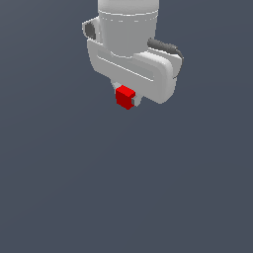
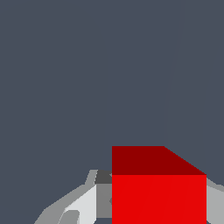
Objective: Pick up the red cube and move it to a goal position.
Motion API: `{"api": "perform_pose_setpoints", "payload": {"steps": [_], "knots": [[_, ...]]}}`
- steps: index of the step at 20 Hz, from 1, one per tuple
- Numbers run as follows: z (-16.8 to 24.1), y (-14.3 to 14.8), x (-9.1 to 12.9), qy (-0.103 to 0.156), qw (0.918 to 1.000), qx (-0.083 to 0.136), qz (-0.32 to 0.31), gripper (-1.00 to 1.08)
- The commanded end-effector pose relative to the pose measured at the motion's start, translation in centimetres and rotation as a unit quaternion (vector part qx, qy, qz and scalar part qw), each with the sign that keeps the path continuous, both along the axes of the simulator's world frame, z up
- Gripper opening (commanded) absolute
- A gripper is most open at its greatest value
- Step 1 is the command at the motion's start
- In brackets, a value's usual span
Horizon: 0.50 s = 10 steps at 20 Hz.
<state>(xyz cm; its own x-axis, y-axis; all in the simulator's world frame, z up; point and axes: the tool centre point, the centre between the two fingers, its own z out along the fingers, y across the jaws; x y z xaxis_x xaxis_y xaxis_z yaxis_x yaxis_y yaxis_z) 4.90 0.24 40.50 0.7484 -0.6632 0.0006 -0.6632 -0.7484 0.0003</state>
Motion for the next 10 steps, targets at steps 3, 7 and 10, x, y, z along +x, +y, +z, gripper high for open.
{"api": "perform_pose_setpoints", "payload": {"steps": [3, 7, 10], "knots": [[1.3, 0.0, 0.4, 0.000, 1.0000, 0.000, 0.000, -1.00], [1.9, 0.1, 0.6, 0.000, 1.0000, 0.000, 0.000, -1.00], [2.0, 0.1, 0.7, 0.000, 1.0000, 0.000, 0.000, -1.00]]}}
